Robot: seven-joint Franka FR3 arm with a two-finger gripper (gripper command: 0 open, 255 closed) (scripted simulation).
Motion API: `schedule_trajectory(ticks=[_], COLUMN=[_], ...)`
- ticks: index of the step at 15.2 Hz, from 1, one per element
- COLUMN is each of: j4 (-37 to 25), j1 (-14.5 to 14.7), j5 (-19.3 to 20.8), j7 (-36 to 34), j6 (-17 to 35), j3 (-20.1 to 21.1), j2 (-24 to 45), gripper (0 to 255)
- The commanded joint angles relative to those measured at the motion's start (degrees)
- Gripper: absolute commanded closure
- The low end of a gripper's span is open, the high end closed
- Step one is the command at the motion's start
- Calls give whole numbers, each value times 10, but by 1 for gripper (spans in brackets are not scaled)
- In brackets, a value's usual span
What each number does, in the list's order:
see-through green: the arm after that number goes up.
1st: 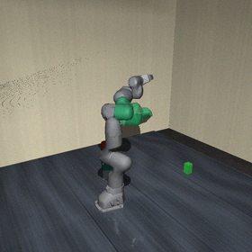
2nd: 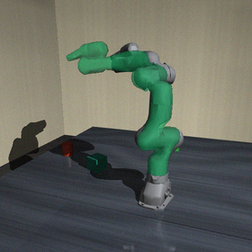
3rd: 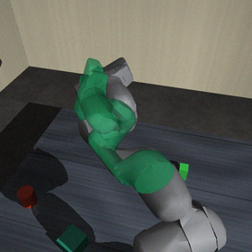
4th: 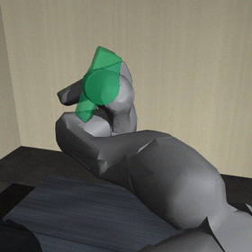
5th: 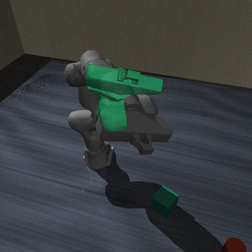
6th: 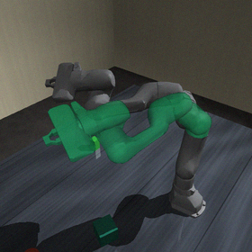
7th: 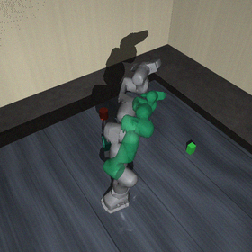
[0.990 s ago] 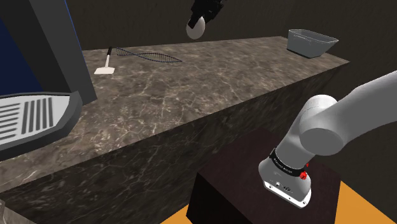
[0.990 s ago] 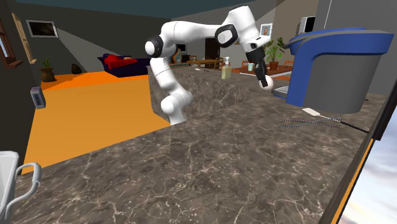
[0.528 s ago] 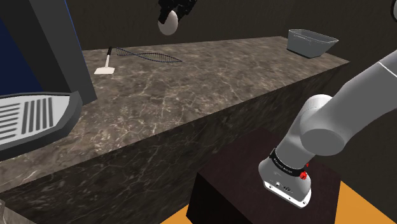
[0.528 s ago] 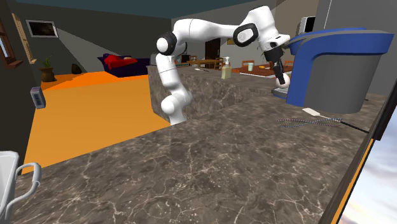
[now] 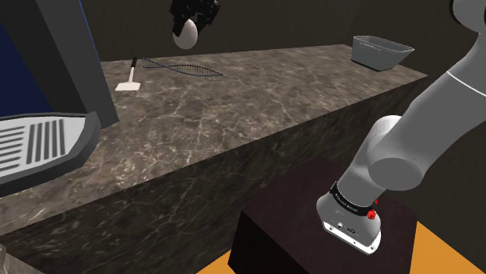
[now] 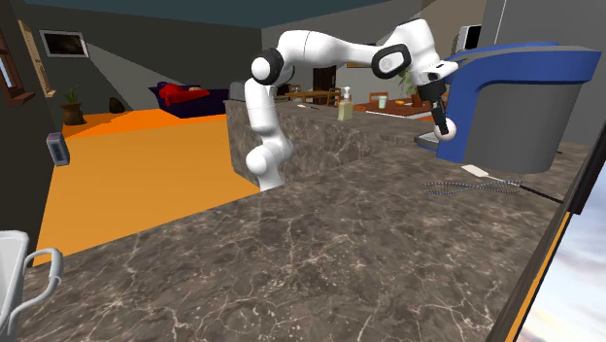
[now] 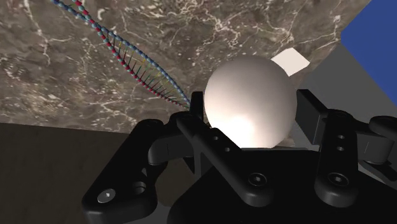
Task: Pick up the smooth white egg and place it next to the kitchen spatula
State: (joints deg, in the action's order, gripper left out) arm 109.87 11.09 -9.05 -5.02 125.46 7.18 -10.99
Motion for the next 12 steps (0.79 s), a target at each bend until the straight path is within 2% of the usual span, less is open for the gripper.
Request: schedule_trajectory(ticks=[1,12], j4=[17,96], j1=[0,3], j5=[-2,-11], j7=[2,15], j6=[16,100], j3=[0,2], j2=[-1,4], gripper=[255,255])
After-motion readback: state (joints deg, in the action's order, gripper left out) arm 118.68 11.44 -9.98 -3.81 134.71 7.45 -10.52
